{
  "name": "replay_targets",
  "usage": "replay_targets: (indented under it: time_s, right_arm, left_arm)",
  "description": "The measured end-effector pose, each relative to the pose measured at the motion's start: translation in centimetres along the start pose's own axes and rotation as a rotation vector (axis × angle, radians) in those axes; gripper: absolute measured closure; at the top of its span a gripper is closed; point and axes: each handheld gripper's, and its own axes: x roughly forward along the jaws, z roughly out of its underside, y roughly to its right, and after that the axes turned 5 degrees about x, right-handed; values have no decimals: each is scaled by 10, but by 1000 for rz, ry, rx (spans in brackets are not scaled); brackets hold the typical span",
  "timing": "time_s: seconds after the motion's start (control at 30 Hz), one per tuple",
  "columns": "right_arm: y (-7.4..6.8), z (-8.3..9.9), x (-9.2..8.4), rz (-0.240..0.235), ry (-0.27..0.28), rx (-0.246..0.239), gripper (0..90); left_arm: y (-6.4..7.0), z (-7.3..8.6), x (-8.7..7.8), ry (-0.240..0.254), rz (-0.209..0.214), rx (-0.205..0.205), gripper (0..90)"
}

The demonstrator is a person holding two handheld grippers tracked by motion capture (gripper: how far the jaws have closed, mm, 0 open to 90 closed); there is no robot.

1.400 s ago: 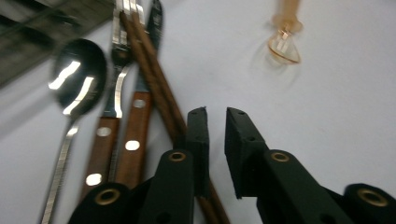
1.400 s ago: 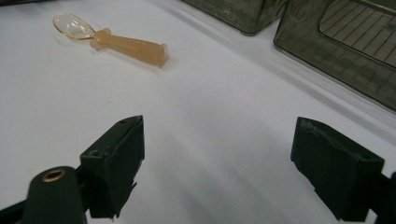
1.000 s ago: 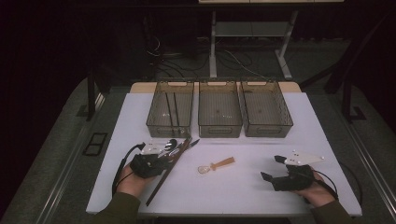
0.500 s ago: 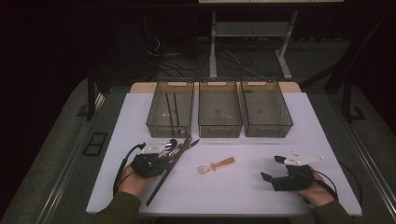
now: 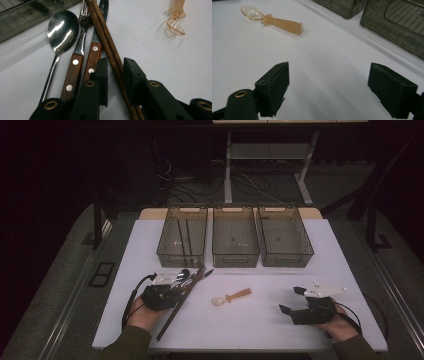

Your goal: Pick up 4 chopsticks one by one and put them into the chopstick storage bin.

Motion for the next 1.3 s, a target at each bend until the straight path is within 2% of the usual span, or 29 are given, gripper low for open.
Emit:
replay_targets:
  time_s: [0.03, 0.37, 0.4, 0.43, 0.53, 0.73, 1.0, 1.3]
  right_arm:
    - [0, 0, 0, -1, -3, -2, 177]
    - [0, 0, 0, -2, 0, -2, 177]
    - [0, 0, 0, -3, -2, -2, 177]
    - [0, 0, 0, -3, -2, -2, 177]
    - [0, 0, 0, -3, -3, -2, 177]
    - [0, 0, 0, -2, 0, -1, 176]
    - [-1, 0, 1, -4, 0, -8, 176]
    - [0, 0, 1, -5, 0, -11, 177]
  left_arm:
    - [1, 0, 0, 5, -2, -12, 734]
    - [0, 0, 1, 1, -3, -4, 721]
    - [1, 0, 2, 9, -7, -21, 721]
    - [0, 0, 1, -6, -5, 3, 721]
    - [1, 0, 3, -5, -4, -4, 716]
    - [3, 0, 7, -29, -6, 11, 717]
    - [6, -2, 9, -40, -34, -6, 738]
    - [4, -1, 9, -36, -39, -41, 786]
